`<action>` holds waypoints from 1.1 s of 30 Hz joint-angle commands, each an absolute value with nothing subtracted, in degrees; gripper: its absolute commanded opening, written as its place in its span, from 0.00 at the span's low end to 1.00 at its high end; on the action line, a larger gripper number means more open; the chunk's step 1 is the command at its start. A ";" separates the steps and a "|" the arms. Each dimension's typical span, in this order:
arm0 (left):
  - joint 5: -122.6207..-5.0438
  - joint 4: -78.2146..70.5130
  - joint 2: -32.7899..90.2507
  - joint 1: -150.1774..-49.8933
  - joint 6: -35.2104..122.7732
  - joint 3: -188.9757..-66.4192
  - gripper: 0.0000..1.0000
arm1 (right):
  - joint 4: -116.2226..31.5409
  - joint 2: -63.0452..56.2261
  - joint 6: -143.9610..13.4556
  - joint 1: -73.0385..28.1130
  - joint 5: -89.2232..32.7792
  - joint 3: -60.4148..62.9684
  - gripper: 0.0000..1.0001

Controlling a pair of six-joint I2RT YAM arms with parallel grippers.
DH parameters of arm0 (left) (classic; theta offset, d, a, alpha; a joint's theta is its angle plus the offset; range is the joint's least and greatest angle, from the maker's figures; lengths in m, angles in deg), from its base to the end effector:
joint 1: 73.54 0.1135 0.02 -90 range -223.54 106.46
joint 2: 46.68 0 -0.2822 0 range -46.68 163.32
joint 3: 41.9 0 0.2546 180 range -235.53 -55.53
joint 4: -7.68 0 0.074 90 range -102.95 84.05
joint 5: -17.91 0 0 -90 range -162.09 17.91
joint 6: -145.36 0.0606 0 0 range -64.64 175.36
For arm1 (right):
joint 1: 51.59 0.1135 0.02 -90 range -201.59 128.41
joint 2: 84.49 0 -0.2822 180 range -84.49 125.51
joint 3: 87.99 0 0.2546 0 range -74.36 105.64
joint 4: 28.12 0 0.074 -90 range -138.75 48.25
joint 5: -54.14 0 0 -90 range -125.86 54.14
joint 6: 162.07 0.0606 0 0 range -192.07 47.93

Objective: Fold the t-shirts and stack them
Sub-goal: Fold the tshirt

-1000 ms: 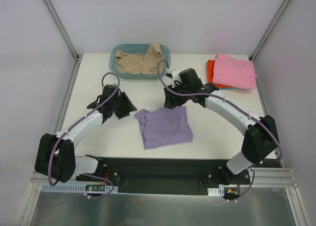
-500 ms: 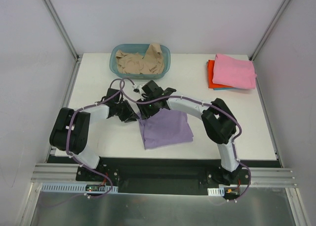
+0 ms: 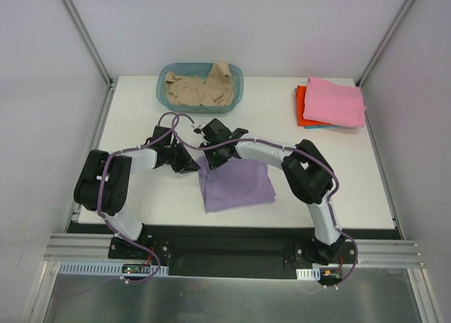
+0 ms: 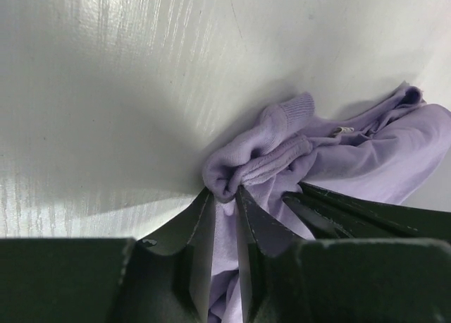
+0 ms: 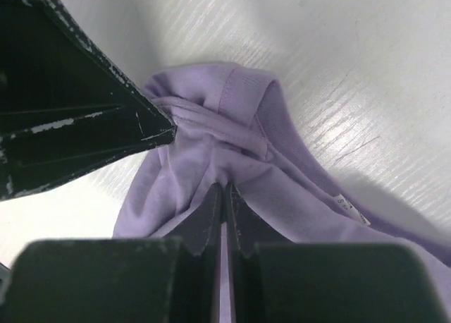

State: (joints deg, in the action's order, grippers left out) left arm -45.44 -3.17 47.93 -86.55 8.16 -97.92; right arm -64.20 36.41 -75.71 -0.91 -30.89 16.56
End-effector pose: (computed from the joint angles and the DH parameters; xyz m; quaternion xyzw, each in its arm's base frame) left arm 0.3106 -0.0997 0.1386 -0.1920 0.8959 -0.3562 0.1833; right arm 0.3072 0.3833 0.1775 -0.4442 0.8352 0.1660 0.2786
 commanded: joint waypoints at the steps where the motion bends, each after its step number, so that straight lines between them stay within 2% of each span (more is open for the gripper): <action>1: -46.17 -2.00 48.33 -86.19 8.08 -97.89 0.16 | -59.86 28.55 -74.70 -0.79 -31.82 14.68 0.01; 8: -46.52 -2.00 48.16 -86.19 7.73 -97.54 0.14 | -56.16 22.30 -74.97 0.26 -28.40 11.16 0.01; 13: -46.60 -2.00 47.46 -86.19 7.37 -97.36 0.14 | -55.19 25.37 -73.91 0.35 -25.68 12.74 0.01; 17: -47.04 -2.00 45.61 -86.19 7.11 -96.84 0.14 | -55.11 29.58 -72.51 0.44 -25.31 14.67 0.10; 20: -48.01 -2.96 43.77 -86.19 7.11 -96.49 0.17 | -56.15 33.18 -72.16 0.35 -25.23 16.69 0.37; 24: -50.73 -5.68 40.08 -86.02 7.55 -95.78 0.23 | -57.56 31.18 -72.50 0.27 -24.08 17.23 0.56; 28: -52.85 -9.63 33.24 -85.93 8.16 -95.61 0.34 | -60.11 24.77 -72.69 -0.87 -29.52 15.83 0.73; 29: -52.67 -10.17 31.91 -85.93 8.25 -95.61 0.38 | -59.94 20.93 -72.25 -1.22 -30.06 13.73 0.92; 30: -52.58 -10.61 30.42 -85.93 8.16 -95.43 0.45 | -59.68 18.89 -72.24 -1.75 -31.19 12.14 0.99; 33: -50.40 -12.11 24.09 -86.10 6.42 -94.82 0.66 | -58.89 9.66 -69.26 -4.21 -32.52 5.47 0.97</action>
